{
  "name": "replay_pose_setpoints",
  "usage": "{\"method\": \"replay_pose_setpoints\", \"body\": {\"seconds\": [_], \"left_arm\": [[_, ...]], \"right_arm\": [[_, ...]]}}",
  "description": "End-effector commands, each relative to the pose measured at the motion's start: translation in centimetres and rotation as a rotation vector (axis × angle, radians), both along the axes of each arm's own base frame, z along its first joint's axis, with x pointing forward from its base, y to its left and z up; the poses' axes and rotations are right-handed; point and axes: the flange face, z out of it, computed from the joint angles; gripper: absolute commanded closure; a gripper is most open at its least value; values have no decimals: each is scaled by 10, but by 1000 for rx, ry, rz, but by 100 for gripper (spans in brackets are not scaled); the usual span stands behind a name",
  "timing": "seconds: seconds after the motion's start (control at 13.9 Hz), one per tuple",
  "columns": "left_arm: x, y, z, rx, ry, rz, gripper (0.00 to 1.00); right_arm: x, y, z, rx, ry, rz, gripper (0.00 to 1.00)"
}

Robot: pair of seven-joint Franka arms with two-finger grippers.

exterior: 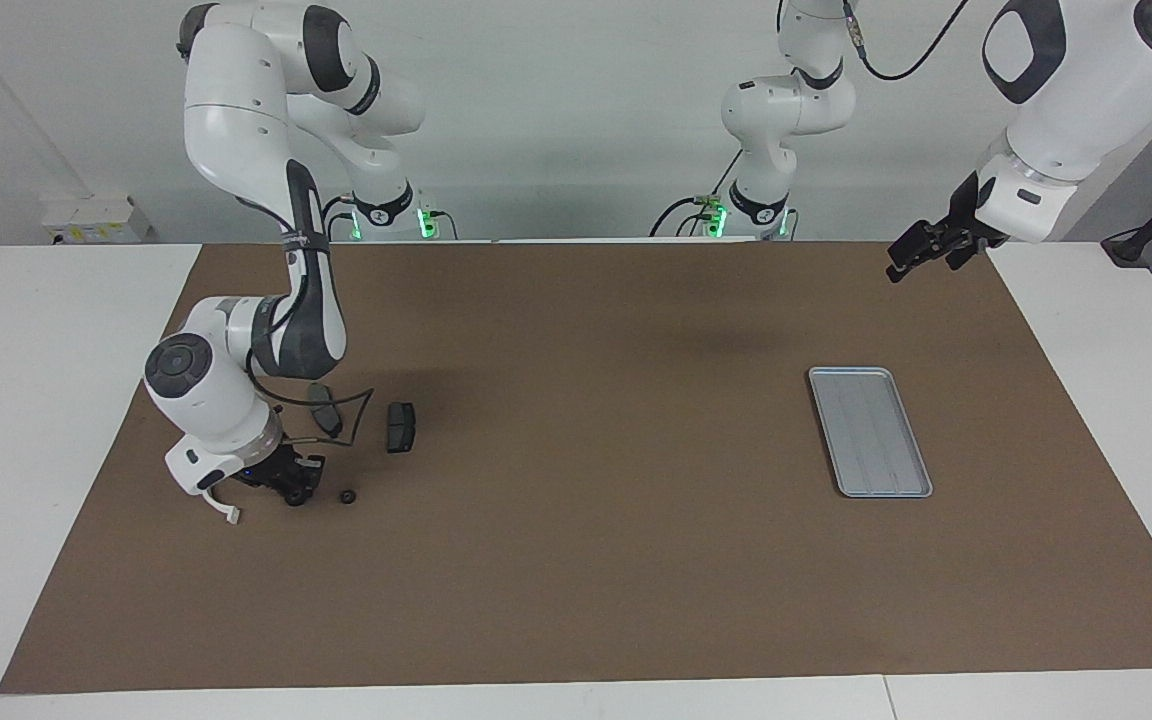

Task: Pick bearing gear from pile to tray
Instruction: 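Carry the black bearing gear with the right gripper toward the table center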

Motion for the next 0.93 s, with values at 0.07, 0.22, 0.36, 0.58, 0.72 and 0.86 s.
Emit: {"method": "replay_pose_setpoints", "body": {"seconds": [0.07, 0.22, 0.36, 0.58, 0.72, 0.86], "left_arm": [[-8, 1, 2, 12, -20, -12, 0], [-8, 1, 1, 12, -18, -12, 0], [-8, 1, 1, 12, -18, -12, 0], [-8, 1, 1, 12, -18, -14, 0], [-8, 1, 2, 12, -20, -12, 0], [-8, 1, 2, 12, -20, -12, 0]], "right_arm": [[10, 35, 63, 11, -14, 9, 100], [14, 55, 97, 13, -35, -16, 100], [13, 96, 132, 12, -46, -28, 100], [2, 175, 155, -3, -37, -64, 100], [-9, 222, 155, -9, -42, -68, 100], [-26, 274, 155, 8, -42, -61, 99]]}}
